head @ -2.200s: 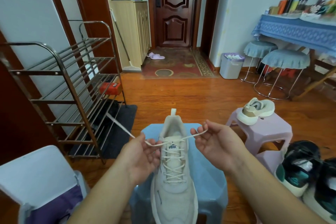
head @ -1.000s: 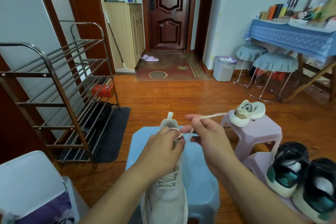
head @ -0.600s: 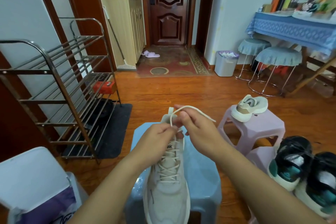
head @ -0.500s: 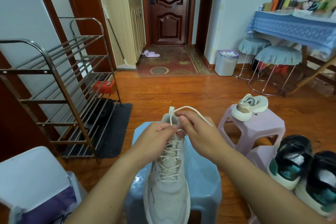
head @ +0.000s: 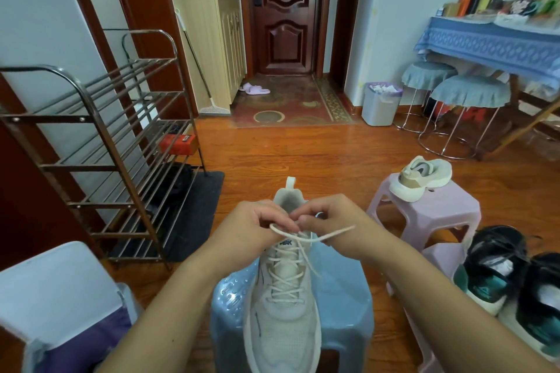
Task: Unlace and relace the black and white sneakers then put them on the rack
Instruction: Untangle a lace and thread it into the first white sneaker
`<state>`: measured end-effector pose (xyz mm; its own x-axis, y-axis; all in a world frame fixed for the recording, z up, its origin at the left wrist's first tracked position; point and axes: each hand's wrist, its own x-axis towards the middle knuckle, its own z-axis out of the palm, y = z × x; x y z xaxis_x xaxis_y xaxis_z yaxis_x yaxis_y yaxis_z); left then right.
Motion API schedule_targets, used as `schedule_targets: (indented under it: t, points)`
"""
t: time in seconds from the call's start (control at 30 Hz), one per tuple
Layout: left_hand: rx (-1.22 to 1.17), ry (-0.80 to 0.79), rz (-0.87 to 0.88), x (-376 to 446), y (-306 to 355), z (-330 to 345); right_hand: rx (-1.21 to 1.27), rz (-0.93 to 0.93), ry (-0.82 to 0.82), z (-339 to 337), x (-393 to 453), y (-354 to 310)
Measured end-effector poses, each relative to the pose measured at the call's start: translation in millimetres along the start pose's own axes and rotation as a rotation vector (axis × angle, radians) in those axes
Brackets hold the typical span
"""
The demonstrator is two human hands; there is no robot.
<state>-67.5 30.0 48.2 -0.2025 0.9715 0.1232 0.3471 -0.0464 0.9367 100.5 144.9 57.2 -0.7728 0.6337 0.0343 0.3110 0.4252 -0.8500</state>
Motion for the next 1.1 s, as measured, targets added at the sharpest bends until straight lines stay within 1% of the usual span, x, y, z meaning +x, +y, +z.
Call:
schedule_targets:
  t: [0.07, 0.13, 0.23, 0.3, 0.37, 0.53, 0.6, 0.67, 0.77, 0.87, 0.93, 1.0, 1.1]
  points:
    - [0.114, 0.132, 0.094, 0, -1, 6, 0.022, 0.003, -0.027, 3, -1, 1]
    - [0.223, 0.259, 0.168, 2, -4, 15, 0.070, 0.016, -0.018, 7, 0, 2]
    - [0.385, 0.295, 0.317, 4, -9, 20, 0.166, 0.026, 0.026, 6, 2, -1]
    - [0.432, 0.331, 0.355, 2, -10, 18, 0.209, 0.026, 0.035, 4, 3, -3]
    - [0.448, 0.361, 0.327, 1, -10, 13, 0.182, 0.014, 0.039, 3, 4, -4]
    - [0.505, 0.327, 0.226, -4, -12, 3, -0.106, -0.076, 0.060, 7, 5, 0]
    - [0.544, 0.312, 0.222, -5, -11, 4, -0.143, -0.092, 0.064, 8, 4, -1]
    - [0.533, 0.273, 0.239, -5, -10, 5, -0.162, -0.103, 0.061, 9, 3, -2]
    - [0.399, 0.213, 0.218, -3, -9, 6, -0.136, -0.104, 0.067, 9, 2, -2]
    - [0.149, 0.203, 0.098, -4, -3, 5, -0.126, -0.107, 0.101, 10, 0, -2]
    - [0.085, 0.205, 0.041, -4, -1, 5, -0.123, -0.106, 0.117, 10, 0, -3]
    - [0.160, 0.265, 0.056, -4, -3, 9, -0.115, -0.098, 0.106, 12, 1, -3]
    - [0.391, 0.366, 0.214, -1, -11, 14, -0.093, -0.075, 0.026, 11, 1, -1]
